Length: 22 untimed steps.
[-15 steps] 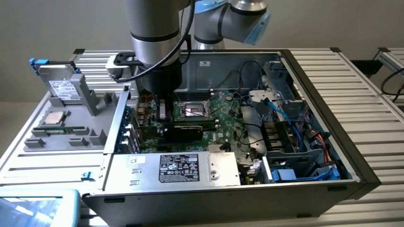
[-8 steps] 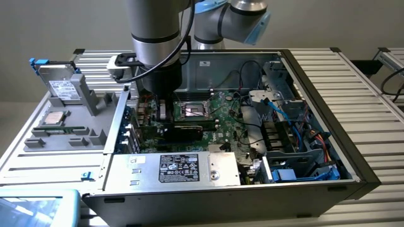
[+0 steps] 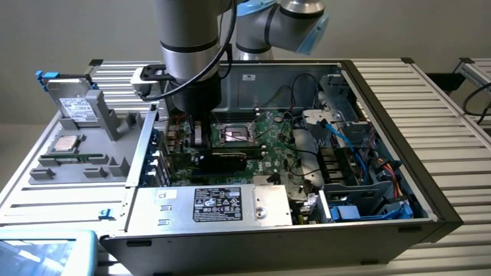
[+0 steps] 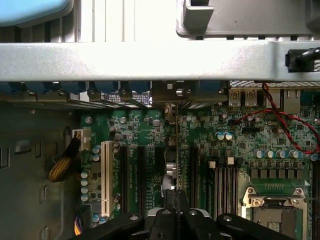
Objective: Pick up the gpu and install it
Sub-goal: 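Press down on the gpu until it lock into place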
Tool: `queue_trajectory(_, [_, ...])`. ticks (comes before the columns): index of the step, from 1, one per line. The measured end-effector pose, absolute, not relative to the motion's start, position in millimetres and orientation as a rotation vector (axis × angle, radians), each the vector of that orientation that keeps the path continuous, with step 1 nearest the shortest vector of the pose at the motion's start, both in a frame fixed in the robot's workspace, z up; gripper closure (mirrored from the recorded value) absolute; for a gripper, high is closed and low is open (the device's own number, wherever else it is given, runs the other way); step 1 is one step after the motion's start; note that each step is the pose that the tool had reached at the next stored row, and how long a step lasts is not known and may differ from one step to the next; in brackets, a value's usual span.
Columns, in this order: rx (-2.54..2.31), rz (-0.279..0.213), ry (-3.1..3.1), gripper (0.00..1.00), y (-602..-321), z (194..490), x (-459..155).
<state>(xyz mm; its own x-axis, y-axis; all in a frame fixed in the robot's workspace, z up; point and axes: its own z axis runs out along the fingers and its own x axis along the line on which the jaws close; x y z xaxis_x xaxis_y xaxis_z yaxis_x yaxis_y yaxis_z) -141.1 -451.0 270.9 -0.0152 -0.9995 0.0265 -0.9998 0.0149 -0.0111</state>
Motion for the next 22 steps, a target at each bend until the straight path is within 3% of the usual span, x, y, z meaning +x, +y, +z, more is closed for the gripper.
queue_trajectory(22, [2.198, 0.039, -2.231, 0.88, -448.5, 269.7, -140.1])
